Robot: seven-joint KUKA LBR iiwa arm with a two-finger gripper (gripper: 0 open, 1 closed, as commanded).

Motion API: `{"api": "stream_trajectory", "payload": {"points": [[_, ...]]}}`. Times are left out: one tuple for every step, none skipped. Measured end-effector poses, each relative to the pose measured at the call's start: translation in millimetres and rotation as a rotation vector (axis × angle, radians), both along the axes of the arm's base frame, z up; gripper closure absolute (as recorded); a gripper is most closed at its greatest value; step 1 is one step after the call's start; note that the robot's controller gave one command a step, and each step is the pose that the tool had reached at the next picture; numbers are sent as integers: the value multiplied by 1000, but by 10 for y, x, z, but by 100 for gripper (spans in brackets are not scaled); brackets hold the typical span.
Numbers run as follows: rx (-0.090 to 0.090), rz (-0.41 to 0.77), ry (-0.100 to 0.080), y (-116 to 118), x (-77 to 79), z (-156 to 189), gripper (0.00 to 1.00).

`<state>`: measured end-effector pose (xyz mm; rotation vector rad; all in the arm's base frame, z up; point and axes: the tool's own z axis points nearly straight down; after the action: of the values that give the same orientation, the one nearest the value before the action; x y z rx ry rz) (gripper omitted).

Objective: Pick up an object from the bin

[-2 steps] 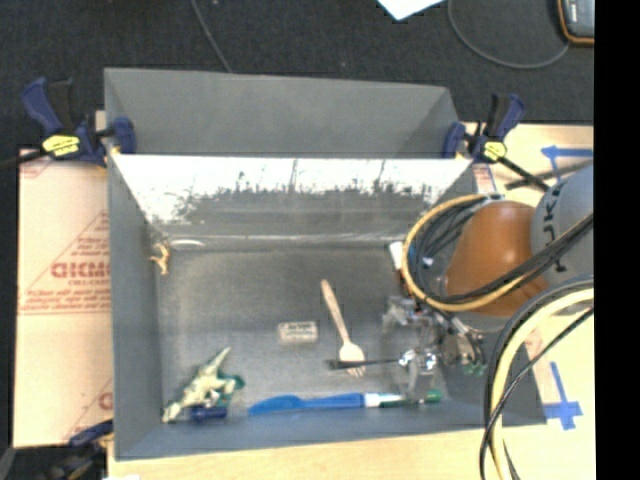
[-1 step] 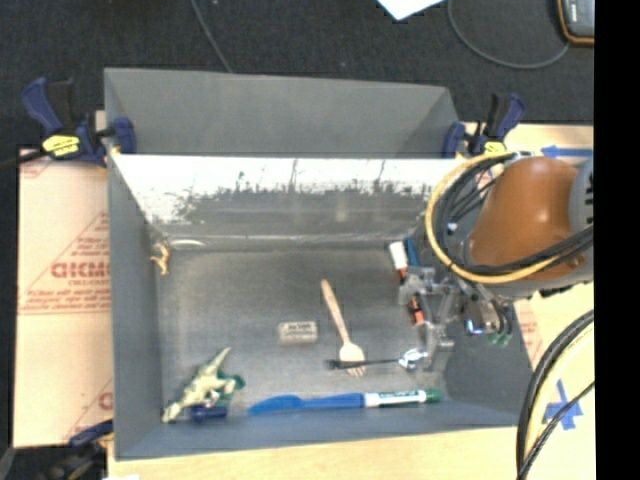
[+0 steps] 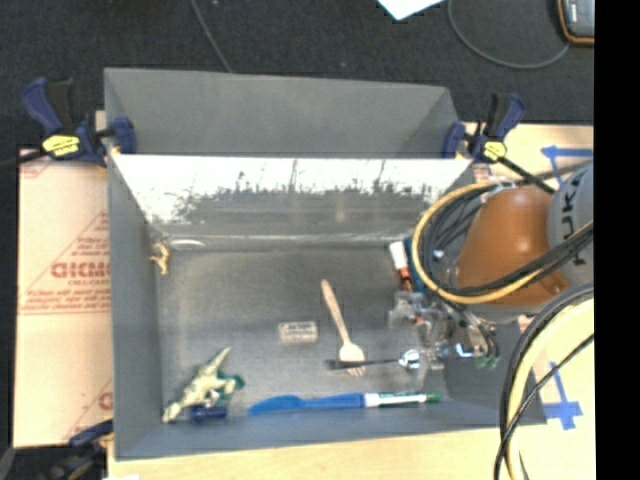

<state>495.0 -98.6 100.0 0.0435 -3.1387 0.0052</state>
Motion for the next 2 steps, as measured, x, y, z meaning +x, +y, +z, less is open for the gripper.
{"api": "stream_trajectory", "payload": {"points": [[-2, -55, -27, 17, 42, -288, 0], [-4, 65, -17, -44, 101, -285, 100]]}}
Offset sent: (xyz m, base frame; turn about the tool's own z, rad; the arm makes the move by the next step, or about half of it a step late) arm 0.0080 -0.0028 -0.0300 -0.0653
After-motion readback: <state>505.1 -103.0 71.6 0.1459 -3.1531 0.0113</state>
